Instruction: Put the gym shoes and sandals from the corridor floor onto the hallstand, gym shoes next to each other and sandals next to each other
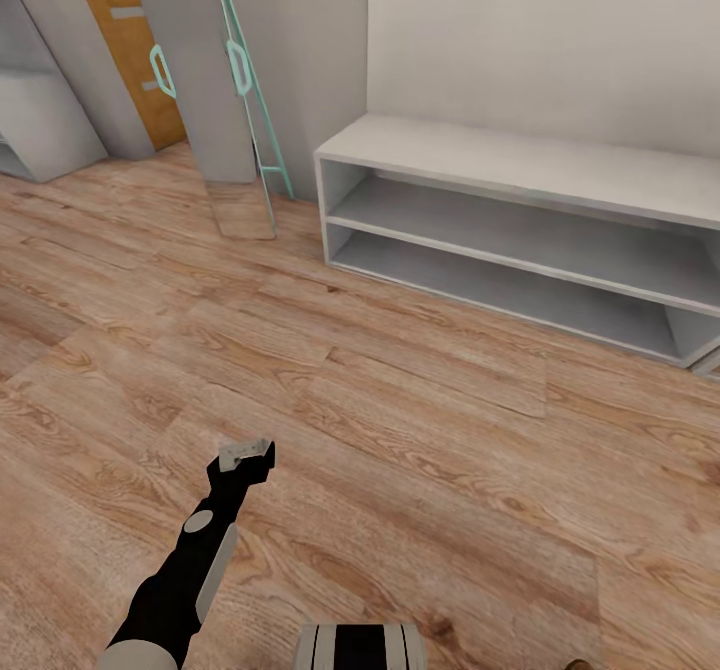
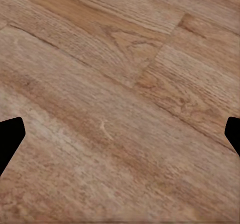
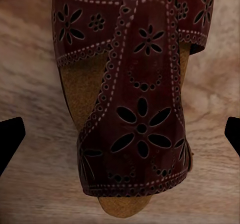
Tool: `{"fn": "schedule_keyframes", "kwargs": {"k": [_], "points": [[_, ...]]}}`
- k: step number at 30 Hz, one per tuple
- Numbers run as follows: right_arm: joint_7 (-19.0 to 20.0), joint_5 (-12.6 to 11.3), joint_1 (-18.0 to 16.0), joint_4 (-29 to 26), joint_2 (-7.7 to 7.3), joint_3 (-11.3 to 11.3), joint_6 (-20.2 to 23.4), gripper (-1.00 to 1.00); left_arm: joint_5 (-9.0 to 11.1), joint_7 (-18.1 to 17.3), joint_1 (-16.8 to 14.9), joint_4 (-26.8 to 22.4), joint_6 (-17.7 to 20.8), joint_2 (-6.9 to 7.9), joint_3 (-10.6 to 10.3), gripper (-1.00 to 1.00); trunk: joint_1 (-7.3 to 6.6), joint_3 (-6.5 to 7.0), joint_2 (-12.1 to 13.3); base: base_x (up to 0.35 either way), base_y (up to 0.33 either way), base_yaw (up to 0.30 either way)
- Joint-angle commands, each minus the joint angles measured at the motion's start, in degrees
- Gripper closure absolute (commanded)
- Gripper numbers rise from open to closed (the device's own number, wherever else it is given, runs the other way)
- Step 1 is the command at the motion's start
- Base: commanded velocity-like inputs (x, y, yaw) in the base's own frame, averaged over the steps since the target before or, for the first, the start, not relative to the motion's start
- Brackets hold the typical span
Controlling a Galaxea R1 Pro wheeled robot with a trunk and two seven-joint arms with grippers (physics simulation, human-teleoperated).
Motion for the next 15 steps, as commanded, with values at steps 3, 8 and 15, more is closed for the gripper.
{"fn": "schedule_keyframes", "kwargs": {"k": [3,8,15], "points": [[0.0,0.0,0.0,0.0,0.0,0.0,0.0,-1.0,0.0,0.0,0.0,0.0,0.0,0.0,0.0,-1.0,0.0,0.0,0.0,0.0,0.0,0.0],[0.0,0.0,0.0,0.0,0.0,0.0,0.0,-1.0,0.0,0.0,0.0,0.0,0.0,0.0,0.0,-1.0,0.0,0.0,0.0,0.0,0.0,0.0],[0.0,0.0,0.0,0.0,0.0,0.0,0.0,-1.0,0.0,0.0,0.0,0.0,0.0,0.0,0.0,-1.0,0.0,0.0,0.0,0.0,0.0,0.0]]}}
